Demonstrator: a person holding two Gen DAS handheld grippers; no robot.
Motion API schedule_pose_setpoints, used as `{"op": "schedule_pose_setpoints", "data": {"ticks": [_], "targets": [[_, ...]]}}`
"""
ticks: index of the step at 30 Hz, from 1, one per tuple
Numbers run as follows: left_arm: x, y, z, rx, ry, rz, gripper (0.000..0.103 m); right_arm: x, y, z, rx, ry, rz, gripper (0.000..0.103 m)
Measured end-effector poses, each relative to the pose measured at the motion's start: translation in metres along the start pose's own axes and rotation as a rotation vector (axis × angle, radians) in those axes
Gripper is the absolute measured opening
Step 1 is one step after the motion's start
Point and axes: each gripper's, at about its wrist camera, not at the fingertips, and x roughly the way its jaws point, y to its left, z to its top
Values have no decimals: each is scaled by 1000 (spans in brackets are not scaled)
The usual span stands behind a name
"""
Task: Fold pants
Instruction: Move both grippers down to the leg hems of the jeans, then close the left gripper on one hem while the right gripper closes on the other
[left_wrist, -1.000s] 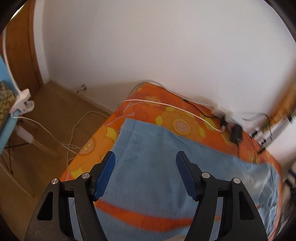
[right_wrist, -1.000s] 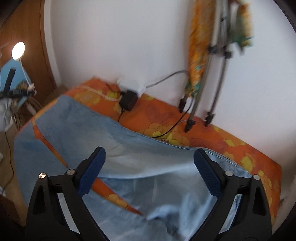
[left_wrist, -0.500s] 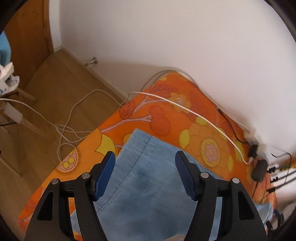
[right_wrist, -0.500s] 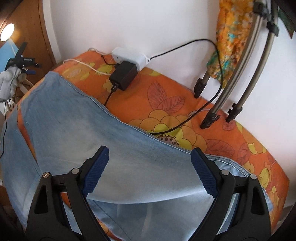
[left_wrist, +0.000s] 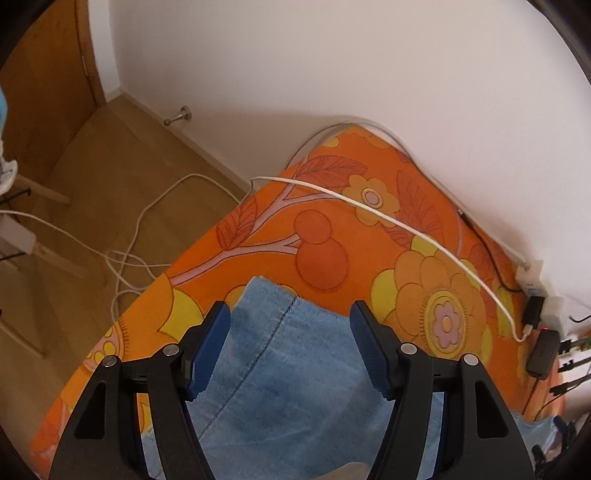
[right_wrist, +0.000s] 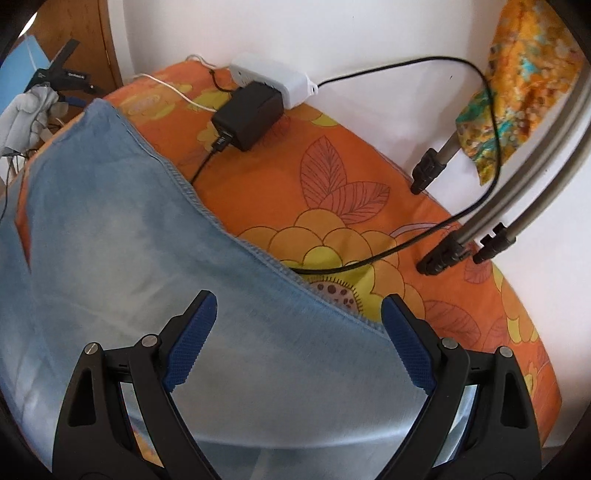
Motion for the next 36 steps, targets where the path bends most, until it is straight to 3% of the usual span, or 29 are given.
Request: {"op": "schedule_pose_setpoints", "data": {"ticks": [11, 14, 16, 17, 18, 22, 24, 27, 31, 36], "targets": [[24, -9, -4, 43, -1, 74, 66, 34, -11, 0, 8, 46, 44, 93], [27, -13, -7, 76, -21, 109, 61, 35, -15, -2, 37, 39, 71, 93], [26, -14, -8, 84, -39, 112, 53, 35, -18, -3, 62, 37, 100, 90], [26, -14, -8, 82, -52, 121, 43, 34, -20, -5, 70, 36, 110, 88], [25, -13, -9, 78, -60, 123, 30, 32, -21, -7, 69, 35, 110, 85], [24, -14, -11, 66, -84, 126, 25, 25, -13, -9, 44, 25, 123, 62], [21, -14, -15, 54, -89, 115, 22, 23, -9, -10, 43, 22, 126, 36], [11, -9, -18, 26, -110, 67, 18, 18, 0, -13, 14, 29, 86, 10], [-17, 0, -18, 2, -150, -5, 11, 7, 8, -14, -44, 47, 52, 7], [-53, 4, -17, 0, -191, -74, 10, -27, 6, -14, -4, -26, 16, 6]]}}
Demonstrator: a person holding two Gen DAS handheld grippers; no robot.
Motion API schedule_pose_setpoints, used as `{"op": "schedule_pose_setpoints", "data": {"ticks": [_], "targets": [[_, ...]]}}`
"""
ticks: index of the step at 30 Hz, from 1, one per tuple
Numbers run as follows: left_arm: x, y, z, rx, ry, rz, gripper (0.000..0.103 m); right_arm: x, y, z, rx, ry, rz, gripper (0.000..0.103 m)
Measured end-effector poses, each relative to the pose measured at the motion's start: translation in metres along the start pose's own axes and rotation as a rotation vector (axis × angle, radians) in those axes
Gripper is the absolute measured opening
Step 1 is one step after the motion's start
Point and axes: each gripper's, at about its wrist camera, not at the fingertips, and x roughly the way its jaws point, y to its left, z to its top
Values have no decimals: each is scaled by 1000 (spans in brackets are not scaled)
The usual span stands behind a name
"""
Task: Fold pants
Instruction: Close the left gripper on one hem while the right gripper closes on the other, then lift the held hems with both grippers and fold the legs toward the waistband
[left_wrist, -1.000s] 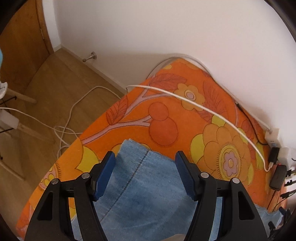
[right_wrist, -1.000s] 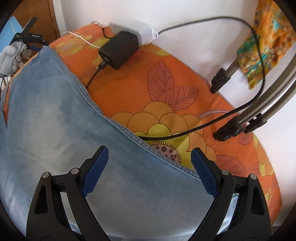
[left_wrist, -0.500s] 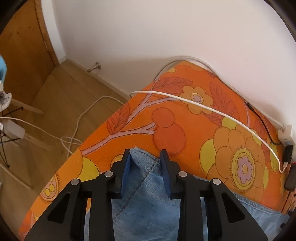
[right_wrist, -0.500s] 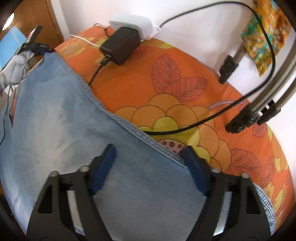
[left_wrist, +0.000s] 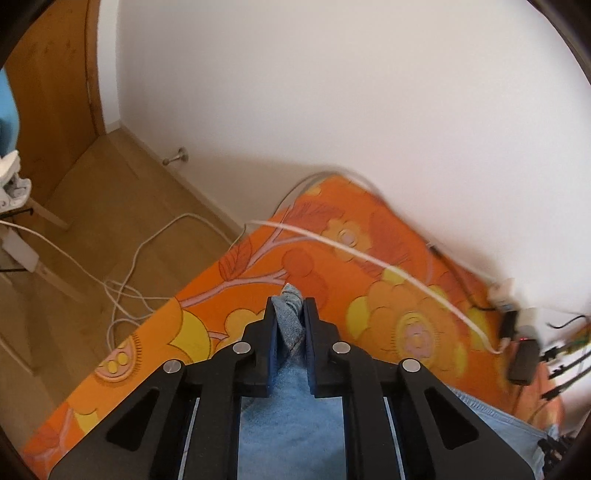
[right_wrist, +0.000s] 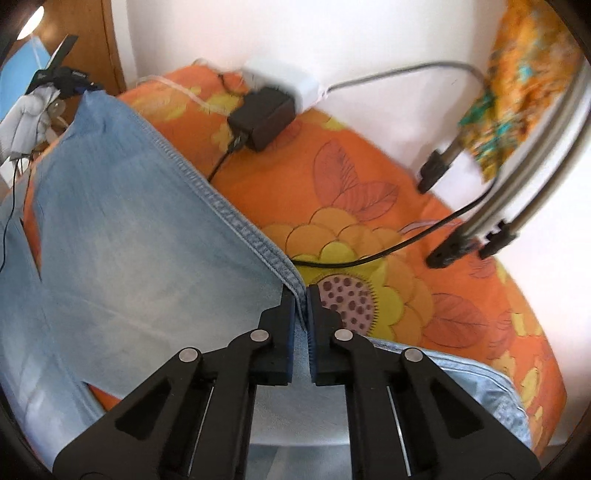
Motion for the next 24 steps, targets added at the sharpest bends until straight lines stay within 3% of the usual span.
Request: {"op": "schedule_pose_setpoints", "data": {"ticks": [7, 14, 19, 24], "targets": [[-61, 12, -2, -4, -58, -86, 10, -61, 12, -6, 7, -81, -64, 6], [-127, 34, -7, -12, -126, -165, 10, -121, 57, -2, -4, -172, -97, 5], [-168, 64, -36, -4, -148, -200, 10, -182, 100, -28, -24, -237, -100, 5], [-199, 97, -86, 12, -145, -196, 10, -219, 143, -74, -37, -244, -89, 5]]}}
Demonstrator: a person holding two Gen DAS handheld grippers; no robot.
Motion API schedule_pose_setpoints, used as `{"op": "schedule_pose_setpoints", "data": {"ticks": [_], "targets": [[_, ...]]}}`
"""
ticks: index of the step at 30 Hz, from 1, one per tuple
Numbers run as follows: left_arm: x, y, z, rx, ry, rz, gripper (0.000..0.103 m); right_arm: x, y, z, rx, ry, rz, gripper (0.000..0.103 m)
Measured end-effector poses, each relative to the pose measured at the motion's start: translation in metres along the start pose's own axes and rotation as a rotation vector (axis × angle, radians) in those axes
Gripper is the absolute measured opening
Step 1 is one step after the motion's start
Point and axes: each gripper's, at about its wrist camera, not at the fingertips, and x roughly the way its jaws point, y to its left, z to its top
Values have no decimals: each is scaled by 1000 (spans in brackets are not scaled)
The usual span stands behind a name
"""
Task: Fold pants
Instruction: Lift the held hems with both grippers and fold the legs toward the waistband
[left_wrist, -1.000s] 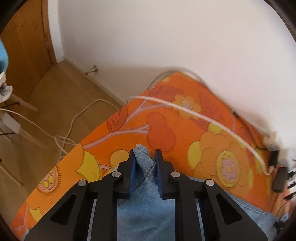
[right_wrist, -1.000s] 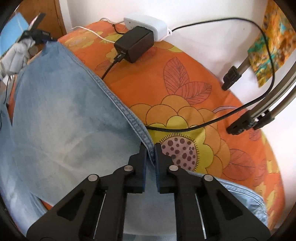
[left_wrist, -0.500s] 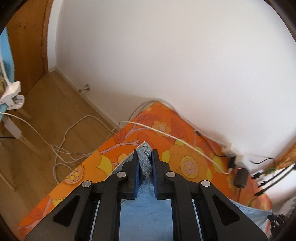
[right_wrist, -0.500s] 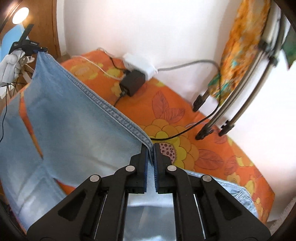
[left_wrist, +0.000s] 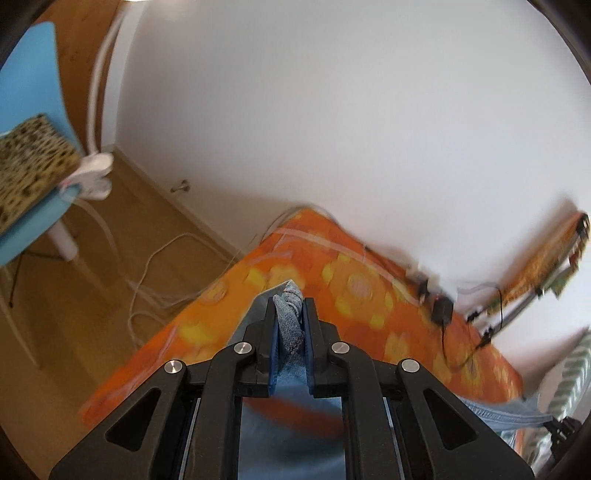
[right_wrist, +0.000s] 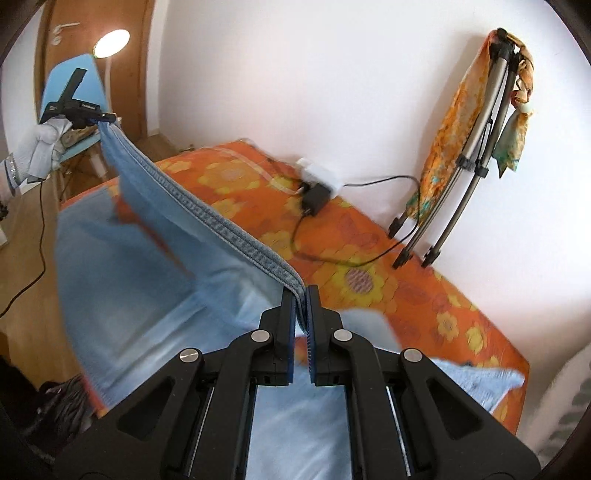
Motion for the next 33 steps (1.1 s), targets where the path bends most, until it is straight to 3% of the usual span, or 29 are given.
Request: {"op": "schedule_pose_setpoints", "data": {"ticks": [7, 10, 15, 21, 23, 25, 30, 33], "targets": [[-23, 46, -83, -33, 82, 33, 10, -19, 52, -62, 12, 70, 32, 5], [-18, 65, -114, -102, 129, 28, 10, -15, 69, -86, 14, 118, 50, 5], [-14, 81, -146, -135, 147, 50, 10, -2, 89, -116, -9, 203, 69, 5], [-23, 91, -165, -163, 130, 36, 10, 7, 102, -125, -79, 310, 106, 9], [-26, 97, -172, -178, 133, 28, 10, 9, 102, -121, -89, 340, 127, 14], [-30, 104, -176, -190, 129, 22, 10, 8, 100, -111, -89, 350, 154, 27], [-33, 111, -184, -196, 123, -16, 10, -7, 102, -51, -94, 235, 281, 60], [-33, 110, -188, -183, 124, -14, 20, 1, 109, -9, -92, 170, 322, 62]]}}
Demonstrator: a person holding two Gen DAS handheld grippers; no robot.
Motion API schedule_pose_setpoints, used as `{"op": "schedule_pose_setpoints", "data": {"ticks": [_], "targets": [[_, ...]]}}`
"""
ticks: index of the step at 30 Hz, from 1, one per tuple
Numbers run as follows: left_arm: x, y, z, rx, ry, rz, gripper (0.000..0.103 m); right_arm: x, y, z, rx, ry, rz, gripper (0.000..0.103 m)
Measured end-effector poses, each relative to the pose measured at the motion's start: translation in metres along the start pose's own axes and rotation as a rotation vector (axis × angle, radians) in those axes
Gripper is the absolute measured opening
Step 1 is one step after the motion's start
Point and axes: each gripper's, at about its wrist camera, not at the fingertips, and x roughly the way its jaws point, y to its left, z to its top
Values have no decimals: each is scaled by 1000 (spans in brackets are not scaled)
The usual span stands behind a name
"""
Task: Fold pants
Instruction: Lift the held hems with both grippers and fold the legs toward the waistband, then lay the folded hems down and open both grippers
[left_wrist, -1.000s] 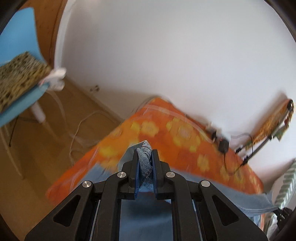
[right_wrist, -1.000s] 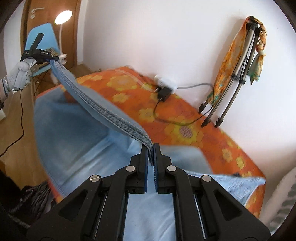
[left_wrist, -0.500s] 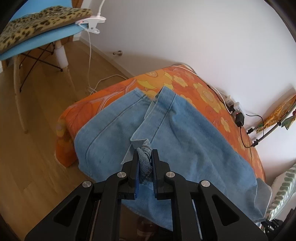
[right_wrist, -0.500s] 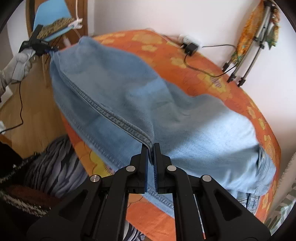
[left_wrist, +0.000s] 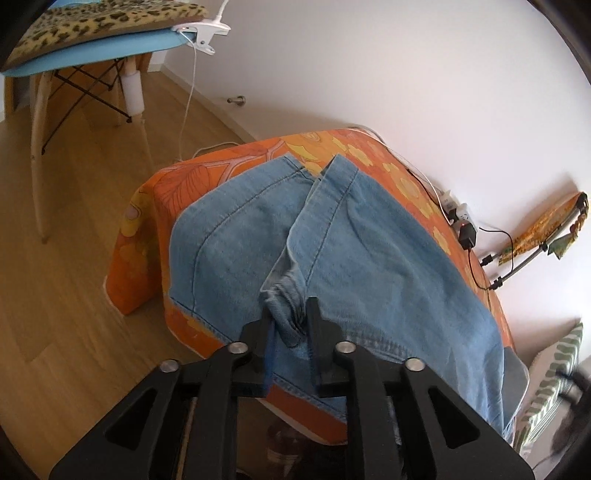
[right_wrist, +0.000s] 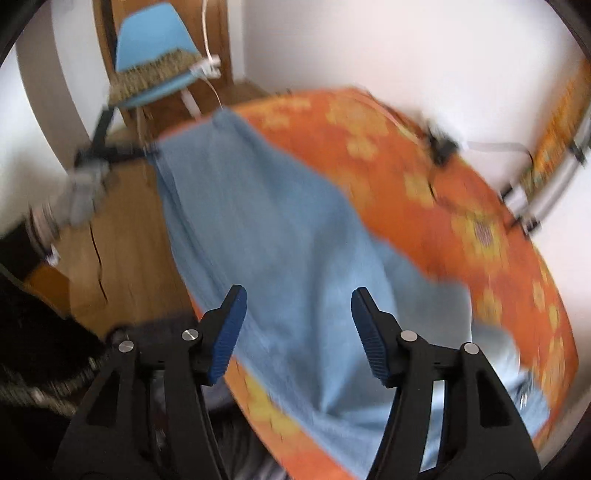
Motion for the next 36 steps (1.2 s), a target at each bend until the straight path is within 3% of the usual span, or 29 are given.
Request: {"op": "schedule_pose_setpoints", "data": {"ticks": [2, 6, 10, 16, 20, 22, 23, 25, 26, 31, 36], "targets": [[3, 3, -2, -17, 11, -3, 22, 10, 1, 33, -13, -39, 43, 62], [6, 10, -3, -70, 28, -9, 44, 52, 13, 91, -36, -69, 99, 63], [5, 14, -1, -102, 41, -14, 45, 121, 24, 147, -32, -36, 142, 63], [9, 13, 6, -136, 35, -50, 45, 223, 35, 201, 48, 53, 242, 63], [15, 10, 6, -132, 41, -32, 41, 274, 54, 223, 5, 88, 220, 63], [14, 13, 5, -142, 35, -25, 34, 294, 63, 230, 2, 108, 212, 63], [13, 17, 4, -153, 33, -14, 23, 300, 65, 233, 2, 113, 215, 63], [12, 23, 4, -166, 30, -22, 12, 311, 75, 236, -22, 120, 236, 39], [10, 25, 4, -165, 26, -35, 9, 313, 81, 237, -36, 129, 241, 13], [-2, 17, 8, -125, -14, -54, 6, 300, 101, 240, -123, 95, 191, 5], [-29, 23, 8, -123, -70, -80, 6, 256, 103, 256, -85, -11, 288, 5]]}}
